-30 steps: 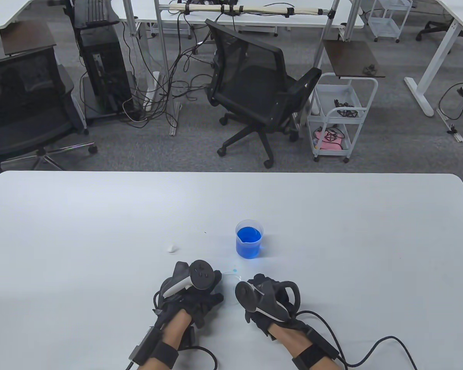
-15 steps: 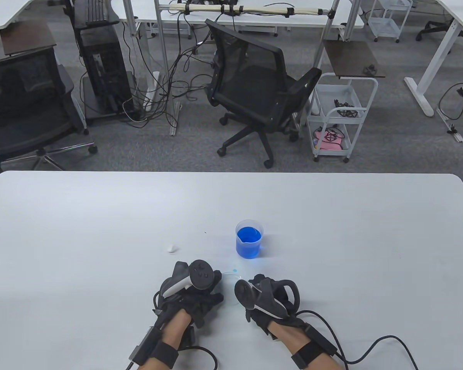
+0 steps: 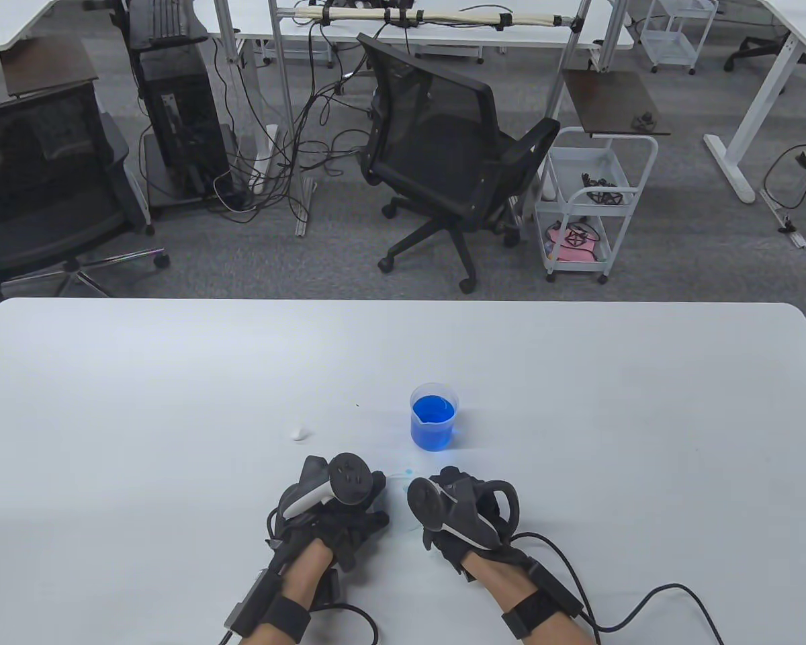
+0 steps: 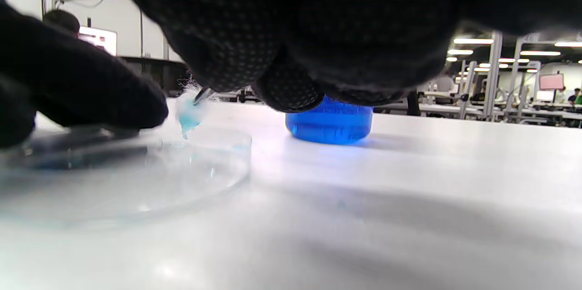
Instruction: Dip tweezers-held cotton tuft into dye solution and dot onto culture dish
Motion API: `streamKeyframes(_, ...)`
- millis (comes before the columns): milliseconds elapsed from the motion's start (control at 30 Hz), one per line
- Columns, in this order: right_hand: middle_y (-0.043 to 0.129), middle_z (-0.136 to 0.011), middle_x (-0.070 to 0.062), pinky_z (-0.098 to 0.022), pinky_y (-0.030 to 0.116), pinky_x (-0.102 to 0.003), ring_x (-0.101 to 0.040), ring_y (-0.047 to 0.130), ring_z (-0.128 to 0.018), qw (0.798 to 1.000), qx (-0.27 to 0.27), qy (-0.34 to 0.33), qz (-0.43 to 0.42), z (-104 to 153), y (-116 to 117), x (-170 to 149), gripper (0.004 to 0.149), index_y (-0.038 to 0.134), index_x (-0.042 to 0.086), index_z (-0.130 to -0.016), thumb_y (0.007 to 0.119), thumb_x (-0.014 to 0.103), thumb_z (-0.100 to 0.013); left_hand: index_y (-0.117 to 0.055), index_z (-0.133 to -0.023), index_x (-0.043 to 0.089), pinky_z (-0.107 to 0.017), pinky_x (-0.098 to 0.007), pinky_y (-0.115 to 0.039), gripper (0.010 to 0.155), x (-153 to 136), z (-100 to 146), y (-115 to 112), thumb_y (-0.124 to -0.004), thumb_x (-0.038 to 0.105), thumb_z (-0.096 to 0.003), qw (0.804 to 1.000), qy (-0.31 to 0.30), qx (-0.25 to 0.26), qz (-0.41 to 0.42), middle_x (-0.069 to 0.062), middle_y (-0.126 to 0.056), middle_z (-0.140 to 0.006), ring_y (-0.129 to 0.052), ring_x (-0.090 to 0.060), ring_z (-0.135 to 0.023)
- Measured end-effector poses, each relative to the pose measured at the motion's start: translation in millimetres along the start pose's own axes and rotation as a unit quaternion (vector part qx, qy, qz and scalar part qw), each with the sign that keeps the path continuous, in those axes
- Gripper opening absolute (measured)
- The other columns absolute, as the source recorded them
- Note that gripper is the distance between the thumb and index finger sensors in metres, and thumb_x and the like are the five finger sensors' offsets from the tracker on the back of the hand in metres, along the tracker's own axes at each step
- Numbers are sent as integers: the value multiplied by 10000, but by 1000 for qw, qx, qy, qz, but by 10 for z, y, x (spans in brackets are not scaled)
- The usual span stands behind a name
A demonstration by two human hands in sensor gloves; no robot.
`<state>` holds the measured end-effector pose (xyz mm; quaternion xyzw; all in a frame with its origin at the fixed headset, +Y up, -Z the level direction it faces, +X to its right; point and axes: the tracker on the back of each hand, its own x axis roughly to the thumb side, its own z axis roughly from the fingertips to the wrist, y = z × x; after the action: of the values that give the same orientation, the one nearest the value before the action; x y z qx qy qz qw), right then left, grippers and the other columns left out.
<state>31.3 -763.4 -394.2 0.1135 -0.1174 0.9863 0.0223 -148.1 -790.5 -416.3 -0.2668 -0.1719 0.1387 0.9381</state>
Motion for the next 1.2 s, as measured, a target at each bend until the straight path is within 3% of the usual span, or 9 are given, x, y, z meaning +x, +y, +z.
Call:
streamKeyframes(267,1037,-510,-234,-78,904,-330,-167,995,-187,1000,16,-8,16,8,138,26,397,1073,16,-500,923,286,-252,-289,-1162,239,-651,-781,-180,698,2,-2,-1,-675,448,-618,1000,0,0,2,-272,-169,-1222,-165,-574,-1042)
streamKeyframes(600,1034,-513,-236,-75,904,-330,-167,995,-183,1000,-28,-5,-10,12,-71,41,399,1072,15,-502,923,287,-250,-289,-1162,237,-650,-782,-181,699,3,-5,-1,-676,446,-618,1000,0,-1,1,-274,-168,-1221,-165,-574,-1042)
streamKeyframes(900,1036,-511,-235,-75,904,-330,-167,995,-185,999,7,-26,18,37,133,153,397,1073,15,-500,923,286,-252,-287,-1161,241,-651,-781,-181,696,6,-4,-3,-673,447,-620,1000,2,-1,0,-271,-166,-1223,-165,-574,-1043)
streamKeyframes(1200,1035,-511,-236,-75,904,-330,-167,995,-183,999,-14,-26,11,53,24,147,399,1070,14,-503,923,286,-251,-289,-1161,242,-650,-782,-180,697,6,-5,-4,-675,448,-619,1000,2,-1,2,-271,-166,-1222,-161,-574,-1042)
